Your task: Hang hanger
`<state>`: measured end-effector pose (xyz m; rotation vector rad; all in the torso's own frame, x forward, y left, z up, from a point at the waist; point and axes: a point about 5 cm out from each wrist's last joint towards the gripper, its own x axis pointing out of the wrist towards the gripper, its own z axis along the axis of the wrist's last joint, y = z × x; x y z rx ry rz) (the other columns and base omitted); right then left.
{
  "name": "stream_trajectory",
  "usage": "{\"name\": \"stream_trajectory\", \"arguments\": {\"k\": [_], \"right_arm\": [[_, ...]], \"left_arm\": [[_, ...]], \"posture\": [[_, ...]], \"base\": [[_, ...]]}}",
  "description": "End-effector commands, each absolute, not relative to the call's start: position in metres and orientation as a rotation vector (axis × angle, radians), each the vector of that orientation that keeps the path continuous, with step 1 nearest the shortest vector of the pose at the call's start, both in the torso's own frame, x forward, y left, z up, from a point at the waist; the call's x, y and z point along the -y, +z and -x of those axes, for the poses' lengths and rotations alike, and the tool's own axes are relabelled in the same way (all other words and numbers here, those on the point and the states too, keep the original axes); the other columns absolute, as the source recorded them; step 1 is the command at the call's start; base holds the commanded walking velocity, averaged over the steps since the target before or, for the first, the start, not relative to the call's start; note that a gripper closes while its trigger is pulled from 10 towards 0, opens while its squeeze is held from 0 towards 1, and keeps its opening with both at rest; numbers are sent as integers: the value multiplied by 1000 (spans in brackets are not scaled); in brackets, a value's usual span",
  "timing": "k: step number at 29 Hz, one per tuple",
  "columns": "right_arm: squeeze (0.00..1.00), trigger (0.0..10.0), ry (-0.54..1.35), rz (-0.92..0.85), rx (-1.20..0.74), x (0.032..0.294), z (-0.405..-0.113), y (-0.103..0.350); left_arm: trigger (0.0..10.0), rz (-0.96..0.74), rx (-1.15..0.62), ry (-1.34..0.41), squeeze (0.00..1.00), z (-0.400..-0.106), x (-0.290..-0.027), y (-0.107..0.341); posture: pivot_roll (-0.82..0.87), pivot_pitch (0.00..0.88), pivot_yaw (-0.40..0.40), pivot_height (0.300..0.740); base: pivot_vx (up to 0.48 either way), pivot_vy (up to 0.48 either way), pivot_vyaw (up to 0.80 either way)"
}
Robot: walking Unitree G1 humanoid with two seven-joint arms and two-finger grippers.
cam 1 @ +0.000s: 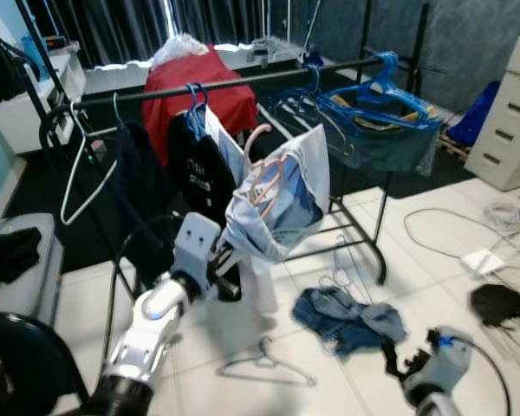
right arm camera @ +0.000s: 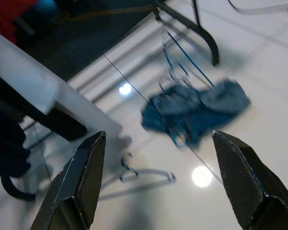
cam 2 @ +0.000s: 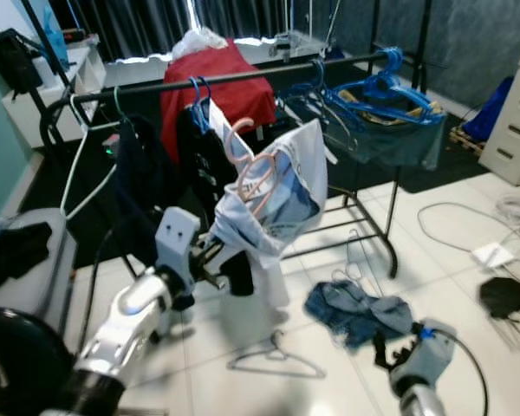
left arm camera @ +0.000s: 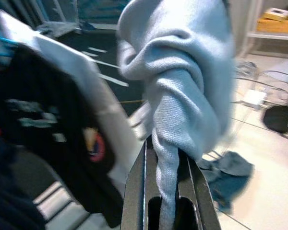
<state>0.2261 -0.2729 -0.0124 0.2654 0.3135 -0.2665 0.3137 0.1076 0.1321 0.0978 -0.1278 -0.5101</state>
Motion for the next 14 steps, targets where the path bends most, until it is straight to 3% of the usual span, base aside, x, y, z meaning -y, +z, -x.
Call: {"name": "stream_trajectory", "arguments": {"k": [1,14], "right_arm": [[0,10000,-257,-287,-324,264,-225,-17],[0,10000,-255,-298,-344,266,-226,-19]], "left_arm": [[10000,-111,105,-484,0,-314,-117,129],[10000,-90,85,-458,0,-313,-114,129]], "posture": [[-105,0,69,710],[-110,0,56,710]], "base": [[345,0,0],[339,0,0]]}}
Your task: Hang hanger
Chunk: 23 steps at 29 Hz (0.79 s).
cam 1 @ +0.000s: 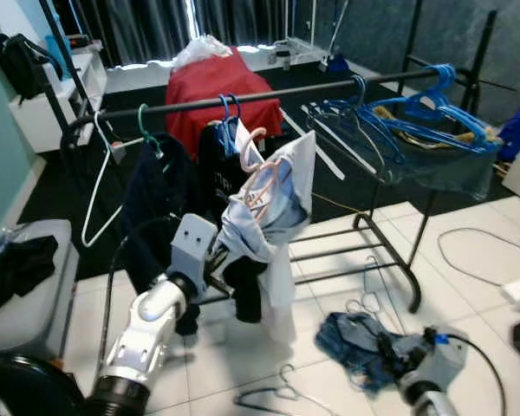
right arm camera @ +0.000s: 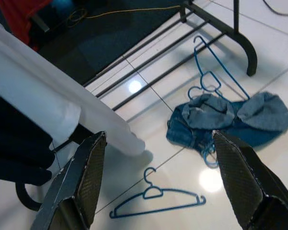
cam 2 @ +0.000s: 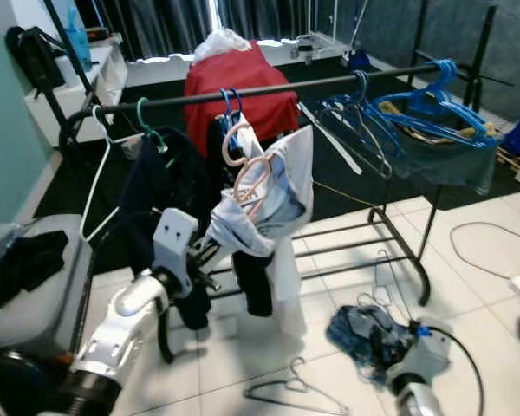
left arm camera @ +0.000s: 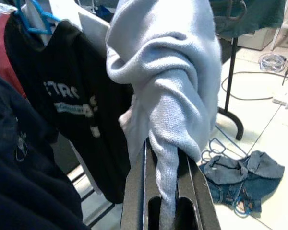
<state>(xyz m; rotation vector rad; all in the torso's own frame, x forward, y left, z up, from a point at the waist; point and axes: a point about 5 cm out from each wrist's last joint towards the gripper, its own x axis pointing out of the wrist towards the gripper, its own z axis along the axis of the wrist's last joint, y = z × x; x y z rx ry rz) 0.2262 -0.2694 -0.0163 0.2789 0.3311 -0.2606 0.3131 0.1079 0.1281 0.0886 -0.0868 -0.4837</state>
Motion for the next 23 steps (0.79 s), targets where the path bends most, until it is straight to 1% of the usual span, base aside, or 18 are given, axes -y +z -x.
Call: {"name": "stream_trajectory", "arguments": {"k": [1,6,11,23], "right_arm": [[0,10000,-255,-298,-344,266,-226,-19],[0,10000,-266,-297,-347,270,-224,-20],[0,10000,-267,-296,-347,271,-223,-20],[0,10000,-258,-290,-343,271,-224,-19]], "left_arm": [[10000,-90,85,-458,0,-313,-114,129],[10000,-19,90,-399,0,-319,-116,135],[10000,-3,112,-422,0,-319,-113,143],[10000,7,94,-424,0,-316,-110,144]], "posture": [[-110,0,56,710],[-126,0,55,710],[-125,0,50,710],[-124,0,46,710]], "base": [[296,0,0],[0,0,0],[0,0,0],[0,-469,0]]}}
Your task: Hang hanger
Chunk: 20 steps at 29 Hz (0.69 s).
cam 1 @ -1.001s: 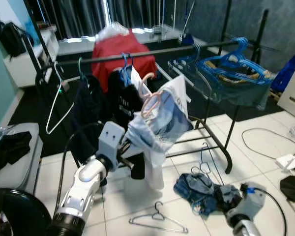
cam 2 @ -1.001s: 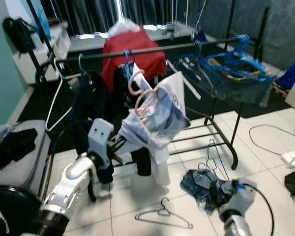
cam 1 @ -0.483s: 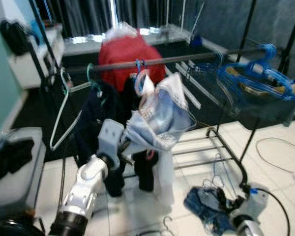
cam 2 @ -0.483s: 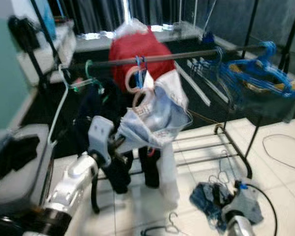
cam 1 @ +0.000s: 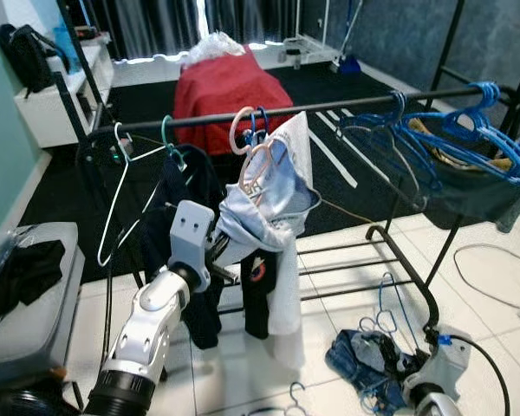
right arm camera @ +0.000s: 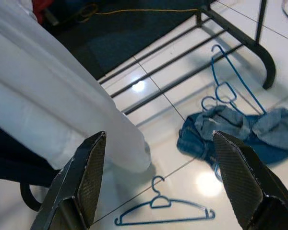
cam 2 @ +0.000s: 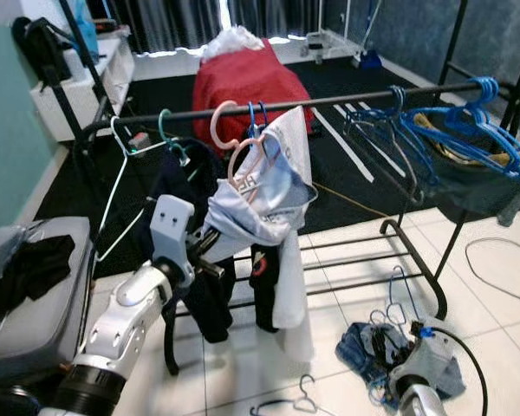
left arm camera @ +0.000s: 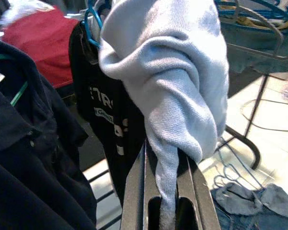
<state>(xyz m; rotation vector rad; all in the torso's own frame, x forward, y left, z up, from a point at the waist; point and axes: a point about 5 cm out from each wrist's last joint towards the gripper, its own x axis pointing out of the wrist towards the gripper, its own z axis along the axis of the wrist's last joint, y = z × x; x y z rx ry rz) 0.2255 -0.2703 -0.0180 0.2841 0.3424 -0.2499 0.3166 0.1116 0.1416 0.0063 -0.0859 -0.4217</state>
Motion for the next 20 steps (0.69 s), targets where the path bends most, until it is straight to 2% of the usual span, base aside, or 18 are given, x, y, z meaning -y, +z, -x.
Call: {"name": "stream_trajectory", "arguments": {"k": [1,20], "right_arm": [[0,10000,-256,-288,-341,271,-225,-19],[0,10000,-232,-278,-330,268,-226,-17]], "left_arm": [[10000,5,85,-419,0,-316,-110,143],[10000,20,34,-395,0,-315,-112,139]], "posture": [[-124,0,46,710],[-127,0,49,710]], "base": [[0,-469,0],[0,-467,29]]}}
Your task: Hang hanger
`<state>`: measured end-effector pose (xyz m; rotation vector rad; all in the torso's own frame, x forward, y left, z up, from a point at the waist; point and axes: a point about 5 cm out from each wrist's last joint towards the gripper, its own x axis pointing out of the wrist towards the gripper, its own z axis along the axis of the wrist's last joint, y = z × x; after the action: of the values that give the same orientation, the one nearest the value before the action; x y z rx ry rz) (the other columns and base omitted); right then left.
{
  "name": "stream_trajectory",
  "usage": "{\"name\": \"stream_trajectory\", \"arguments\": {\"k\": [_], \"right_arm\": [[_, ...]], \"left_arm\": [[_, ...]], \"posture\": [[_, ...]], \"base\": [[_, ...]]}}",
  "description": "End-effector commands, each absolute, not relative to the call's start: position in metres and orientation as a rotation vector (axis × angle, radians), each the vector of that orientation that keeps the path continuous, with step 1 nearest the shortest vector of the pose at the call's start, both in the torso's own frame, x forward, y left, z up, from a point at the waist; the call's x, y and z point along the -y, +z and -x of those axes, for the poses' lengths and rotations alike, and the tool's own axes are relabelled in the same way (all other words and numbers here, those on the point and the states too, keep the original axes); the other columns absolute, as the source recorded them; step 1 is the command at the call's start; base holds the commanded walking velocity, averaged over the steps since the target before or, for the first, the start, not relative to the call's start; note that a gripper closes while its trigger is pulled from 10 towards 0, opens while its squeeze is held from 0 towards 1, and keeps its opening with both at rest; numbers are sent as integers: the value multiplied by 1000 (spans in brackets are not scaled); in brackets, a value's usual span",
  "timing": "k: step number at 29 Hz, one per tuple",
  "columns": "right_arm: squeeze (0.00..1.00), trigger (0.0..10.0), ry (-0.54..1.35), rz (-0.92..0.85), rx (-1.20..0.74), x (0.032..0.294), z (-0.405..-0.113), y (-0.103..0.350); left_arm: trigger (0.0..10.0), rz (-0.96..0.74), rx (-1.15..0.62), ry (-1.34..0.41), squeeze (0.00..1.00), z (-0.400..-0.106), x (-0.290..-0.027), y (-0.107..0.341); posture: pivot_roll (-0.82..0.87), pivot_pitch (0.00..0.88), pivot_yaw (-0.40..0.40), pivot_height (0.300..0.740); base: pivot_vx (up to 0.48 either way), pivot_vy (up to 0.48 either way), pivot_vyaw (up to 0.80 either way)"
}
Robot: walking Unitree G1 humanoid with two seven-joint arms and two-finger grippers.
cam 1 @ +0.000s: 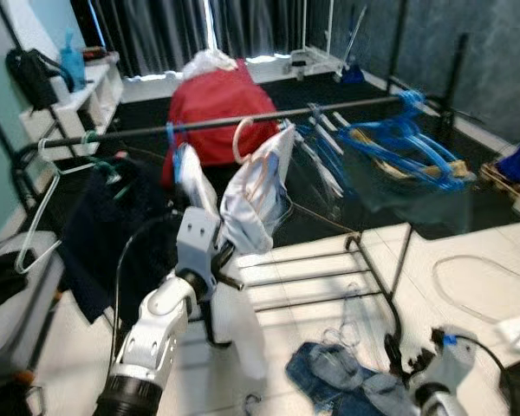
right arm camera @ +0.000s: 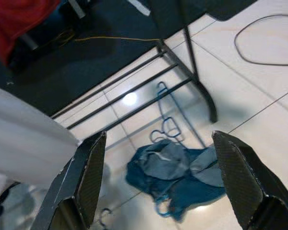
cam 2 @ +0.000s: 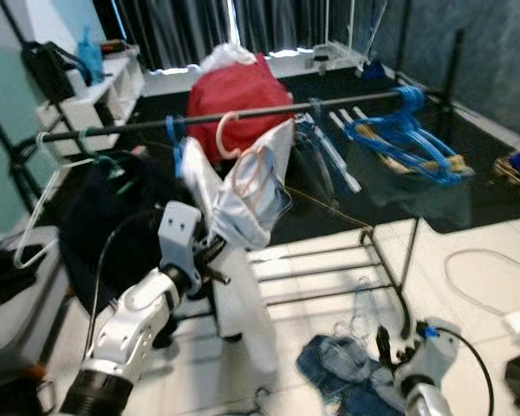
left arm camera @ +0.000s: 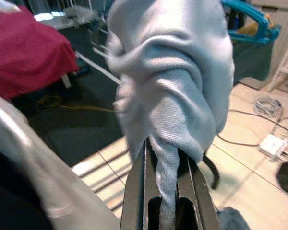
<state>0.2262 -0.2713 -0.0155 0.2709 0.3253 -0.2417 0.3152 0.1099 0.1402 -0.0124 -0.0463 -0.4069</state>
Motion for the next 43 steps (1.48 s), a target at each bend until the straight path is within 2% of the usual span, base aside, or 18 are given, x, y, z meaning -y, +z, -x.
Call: {"name": "stream_trajectory", "arguments": {"k": [1,20,26,37,43], "right_arm": [[0,10000,-213,-259,-338,267,-226,-17],[0,10000,-193,-248,-351,264,-225,-19],[0,10000,-221,-274,-350,268,-223,-20],[0,10000,-225,-277,-353,269,-224,-20],[0,10000,-223,-277,-347,268,-225,-19]], "left_arm": [[10000,35,19,-370,0,-316,-114,138],[10000,61,-39,-305,0,-318,-124,129],[10000,48,-33,-331,0,-317,-122,130],[10000,78,-28,-347,0,-317,-117,133],[10000,94,-26,-336,0,-319,-119,134]], "posture": [[-127,0,49,710],[-125,0,47,710],[-126,0,46,710],[-126,0,46,710],[-128,0,47,710]], "base": [[0,0,800],[0,0,796],[0,0,0],[0,-412,0],[0,0,0]]}}
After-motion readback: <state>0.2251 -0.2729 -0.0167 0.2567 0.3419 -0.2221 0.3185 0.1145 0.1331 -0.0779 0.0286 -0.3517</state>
